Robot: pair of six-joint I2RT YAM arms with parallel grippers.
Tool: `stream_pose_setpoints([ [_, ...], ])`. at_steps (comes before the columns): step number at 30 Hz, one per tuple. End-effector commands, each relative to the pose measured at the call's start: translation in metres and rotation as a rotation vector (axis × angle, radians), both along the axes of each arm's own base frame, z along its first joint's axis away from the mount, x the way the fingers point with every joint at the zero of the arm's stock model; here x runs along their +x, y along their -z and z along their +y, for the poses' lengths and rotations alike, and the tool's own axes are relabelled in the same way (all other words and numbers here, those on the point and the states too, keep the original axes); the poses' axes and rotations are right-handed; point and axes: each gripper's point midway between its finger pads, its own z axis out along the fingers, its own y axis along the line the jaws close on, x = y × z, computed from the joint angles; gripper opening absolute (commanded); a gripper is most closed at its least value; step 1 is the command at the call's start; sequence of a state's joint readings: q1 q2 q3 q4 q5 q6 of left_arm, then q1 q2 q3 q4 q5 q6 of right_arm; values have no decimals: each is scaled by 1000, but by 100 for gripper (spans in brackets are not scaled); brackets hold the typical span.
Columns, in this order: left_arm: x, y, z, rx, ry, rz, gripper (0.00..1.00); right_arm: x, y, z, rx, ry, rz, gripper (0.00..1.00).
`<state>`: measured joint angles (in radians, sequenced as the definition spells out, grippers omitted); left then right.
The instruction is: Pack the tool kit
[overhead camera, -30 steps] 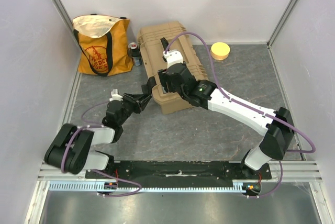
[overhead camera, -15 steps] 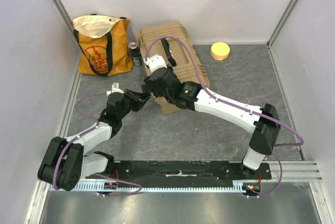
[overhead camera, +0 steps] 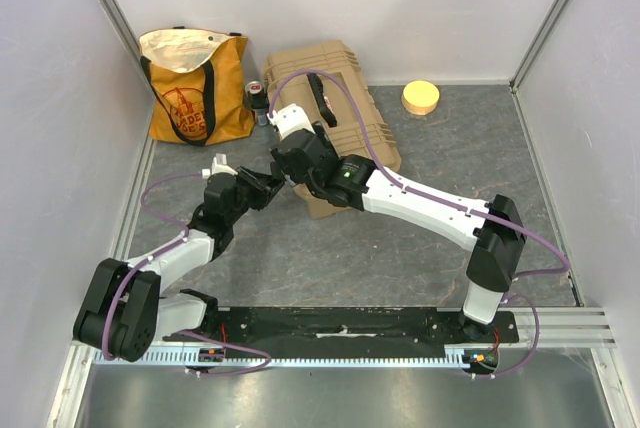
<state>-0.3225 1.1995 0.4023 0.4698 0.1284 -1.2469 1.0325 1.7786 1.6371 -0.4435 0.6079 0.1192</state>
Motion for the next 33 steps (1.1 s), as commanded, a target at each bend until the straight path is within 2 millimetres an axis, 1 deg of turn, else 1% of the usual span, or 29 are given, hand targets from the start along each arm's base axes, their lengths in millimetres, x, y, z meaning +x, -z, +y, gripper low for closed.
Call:
stream_pose_setpoints([
  [1,17,-31,0,35,-5,-119,28,18,-40,3,112,75,-91,72],
  [5,17,-30,1,43,-8,-116,28,20,-47,3,148,98,-100,67],
  [8,18,-30,1,48,-8,-115,28,17,-53,3,177,84,-103,63],
  [11,18,-32,1,51,-7,-121,27,16,-62,4,196,68,-117,64],
  [13,18,-31,1,51,-7,-119,28,18,-58,7,165,54,-116,64],
  [17,19,-30,1,55,-9,-118,27,23,-36,12,46,21,-105,64],
  [20,18,-28,1,56,-9,-112,27,24,-21,7,-11,34,-94,64],
  [25,18,-24,2,62,-11,-104,27,21,8,4,-61,37,-50,62],
  [28,17,-22,4,72,-17,-101,27,16,27,6,-69,20,-9,61],
  [33,16,-13,10,98,-39,-82,28,9,53,3,-84,26,44,61],
])
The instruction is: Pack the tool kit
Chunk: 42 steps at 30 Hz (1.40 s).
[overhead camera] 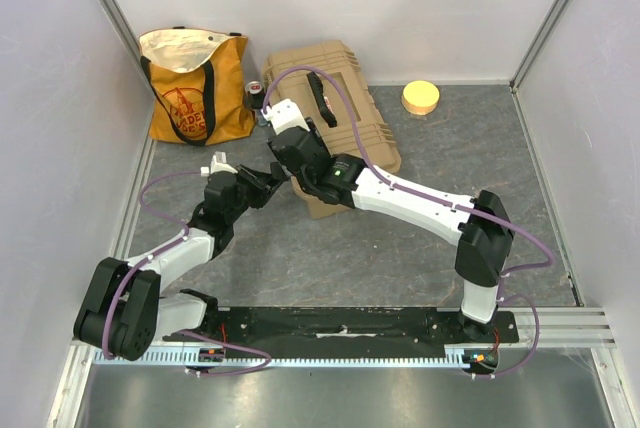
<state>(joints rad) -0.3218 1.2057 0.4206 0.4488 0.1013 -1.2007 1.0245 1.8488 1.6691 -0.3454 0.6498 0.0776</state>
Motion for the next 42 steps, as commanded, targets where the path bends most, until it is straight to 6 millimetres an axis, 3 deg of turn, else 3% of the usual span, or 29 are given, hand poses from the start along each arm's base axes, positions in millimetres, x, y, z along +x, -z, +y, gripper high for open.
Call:
stream_pose_setpoints([
  [1,10,-13,6,54,-26,-67,28,-12,55,-12,-89,12,114,61],
  [14,9,16,14,107,-53,-7,28,-28,93,-30,-103,55,200,55],
  [26,20,-9,15,159,-44,-101,31,-38,107,-32,-131,9,243,55],
  [29,22,-22,16,174,-40,-144,31,-37,101,-30,-115,17,235,56],
  [35,22,-54,23,205,-69,-252,31,-33,67,-21,-21,22,201,59],
  [42,21,-49,27,233,-81,-230,31,-33,35,-11,59,5,198,65],
])
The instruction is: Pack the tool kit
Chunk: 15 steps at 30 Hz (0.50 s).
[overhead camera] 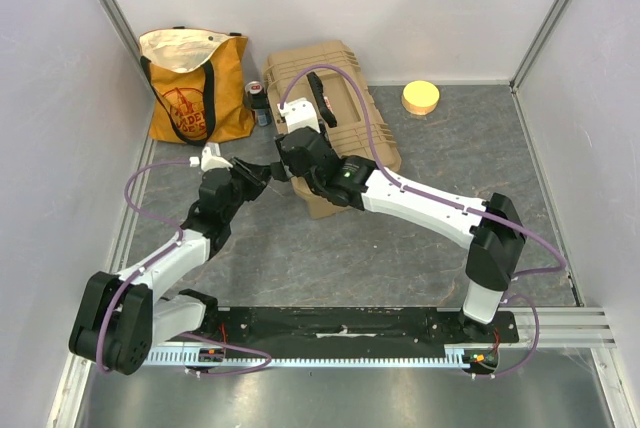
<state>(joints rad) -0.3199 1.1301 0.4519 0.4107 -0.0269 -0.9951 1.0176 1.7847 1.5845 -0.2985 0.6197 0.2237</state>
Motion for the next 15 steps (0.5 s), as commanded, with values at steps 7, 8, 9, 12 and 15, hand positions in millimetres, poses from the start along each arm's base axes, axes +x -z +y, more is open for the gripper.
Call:
stream_pose_setpoints([
  [7,9,-23,4,43,-13,-75,31,-27,64,-11,-202,-63,208,64],
  [8,9,-22,4,47,-17,-72,31,-27,69,-15,-223,-54,215,64],
  [9,9,-23,5,49,-18,-74,31,-27,74,-17,-245,-50,222,61],
  [12,8,-23,7,59,-25,-75,31,-32,87,-22,-282,-50,254,57],
  [15,6,-21,9,71,-30,-68,31,-36,95,-26,-298,-54,272,56],
])
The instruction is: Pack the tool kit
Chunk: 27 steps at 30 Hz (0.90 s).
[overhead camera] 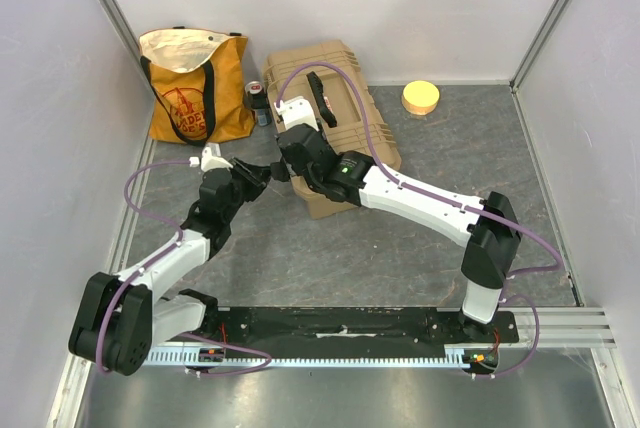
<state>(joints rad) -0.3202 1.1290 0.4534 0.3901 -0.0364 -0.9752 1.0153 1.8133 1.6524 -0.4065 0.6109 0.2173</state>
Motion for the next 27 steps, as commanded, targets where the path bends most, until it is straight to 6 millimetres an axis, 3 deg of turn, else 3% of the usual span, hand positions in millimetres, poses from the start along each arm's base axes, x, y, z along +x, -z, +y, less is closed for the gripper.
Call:
stream_pose_setpoints([
  [1,7,-24,7,48,-25,-77,31,-36,93,-24,-242,-51,242,56],
  [12,3,-14,13,67,-48,-53,33,-47,118,-25,-287,-100,309,57],
  [16,-2,-17,26,57,-119,-4,35,-49,124,-28,-302,-98,319,57],
  [20,-10,-32,36,35,-173,-1,40,-49,126,-28,-303,-91,321,57],
  [24,-14,-55,21,4,-78,-86,46,-47,126,-27,-300,-83,316,57],
  [27,-16,-55,7,13,11,-106,47,-46,124,-25,-293,-81,312,57],
])
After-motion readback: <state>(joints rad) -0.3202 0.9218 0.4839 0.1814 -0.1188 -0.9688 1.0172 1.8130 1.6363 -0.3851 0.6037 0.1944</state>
